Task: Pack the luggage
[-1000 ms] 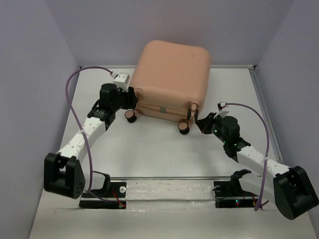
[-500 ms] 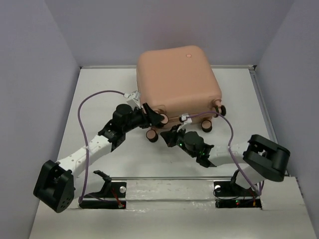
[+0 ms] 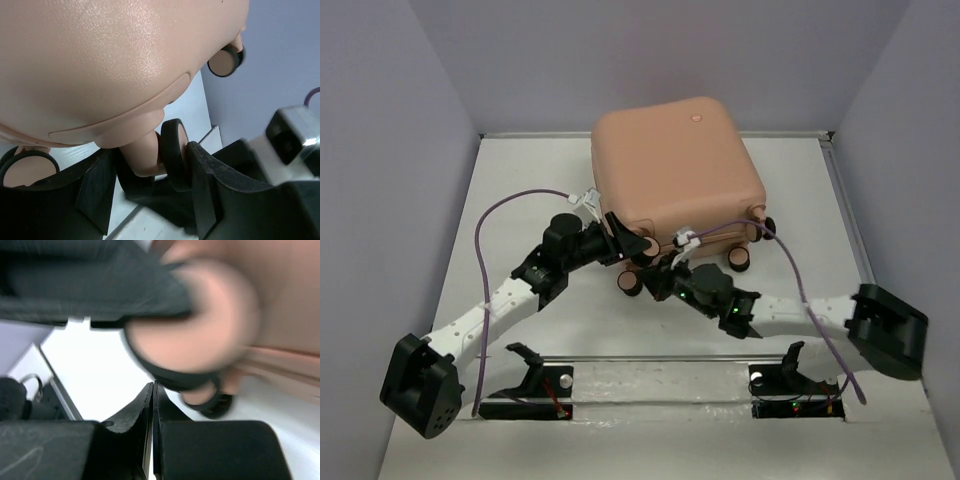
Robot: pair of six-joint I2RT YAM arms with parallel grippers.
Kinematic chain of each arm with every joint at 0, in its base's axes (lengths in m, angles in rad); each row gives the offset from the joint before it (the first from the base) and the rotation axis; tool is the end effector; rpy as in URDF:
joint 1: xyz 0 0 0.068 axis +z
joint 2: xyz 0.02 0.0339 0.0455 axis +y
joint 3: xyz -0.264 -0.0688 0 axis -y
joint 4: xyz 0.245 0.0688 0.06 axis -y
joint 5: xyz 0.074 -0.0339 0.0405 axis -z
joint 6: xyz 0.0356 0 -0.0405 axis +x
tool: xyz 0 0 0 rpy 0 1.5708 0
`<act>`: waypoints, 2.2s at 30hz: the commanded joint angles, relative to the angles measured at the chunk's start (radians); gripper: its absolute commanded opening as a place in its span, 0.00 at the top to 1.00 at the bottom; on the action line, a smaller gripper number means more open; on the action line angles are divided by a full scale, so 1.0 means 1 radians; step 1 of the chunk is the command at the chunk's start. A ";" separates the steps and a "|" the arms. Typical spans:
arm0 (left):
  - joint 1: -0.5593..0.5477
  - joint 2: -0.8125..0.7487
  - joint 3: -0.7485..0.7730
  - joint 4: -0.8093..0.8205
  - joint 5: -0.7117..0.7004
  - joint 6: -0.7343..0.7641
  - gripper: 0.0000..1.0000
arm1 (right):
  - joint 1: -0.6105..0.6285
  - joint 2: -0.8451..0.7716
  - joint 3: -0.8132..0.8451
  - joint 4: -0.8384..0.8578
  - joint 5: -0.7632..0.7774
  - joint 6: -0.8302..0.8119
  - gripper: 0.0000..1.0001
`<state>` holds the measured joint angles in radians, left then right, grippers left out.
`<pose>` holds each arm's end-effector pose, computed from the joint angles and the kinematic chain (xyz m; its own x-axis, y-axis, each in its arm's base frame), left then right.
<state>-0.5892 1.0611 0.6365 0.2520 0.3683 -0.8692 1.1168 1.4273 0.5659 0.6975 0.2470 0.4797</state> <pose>0.1964 -0.1467 0.2793 -0.7134 -0.3803 -0.5886 0.4159 0.4463 -0.7924 0.1369 0.2608 0.2103 -0.4168 0.1662 -0.8937 -0.6462 0.6372 0.4199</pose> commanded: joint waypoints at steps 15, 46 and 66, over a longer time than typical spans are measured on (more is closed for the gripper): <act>0.276 -0.251 0.032 -0.054 0.162 0.226 0.94 | -0.557 -0.479 -0.348 -0.170 -0.096 -0.027 0.63; 0.327 -0.291 -0.057 0.006 0.282 0.203 0.94 | -0.672 -0.427 -0.293 -0.027 -0.276 -0.181 0.64; 0.313 -0.251 -0.116 0.190 0.328 0.081 0.94 | -0.310 -0.282 -0.364 0.249 -0.059 -0.091 0.93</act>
<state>-0.2512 0.8272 0.5213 0.1711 0.5198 -0.7361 0.5102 1.0634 0.1650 0.7113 0.0490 0.3748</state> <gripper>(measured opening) 0.611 0.076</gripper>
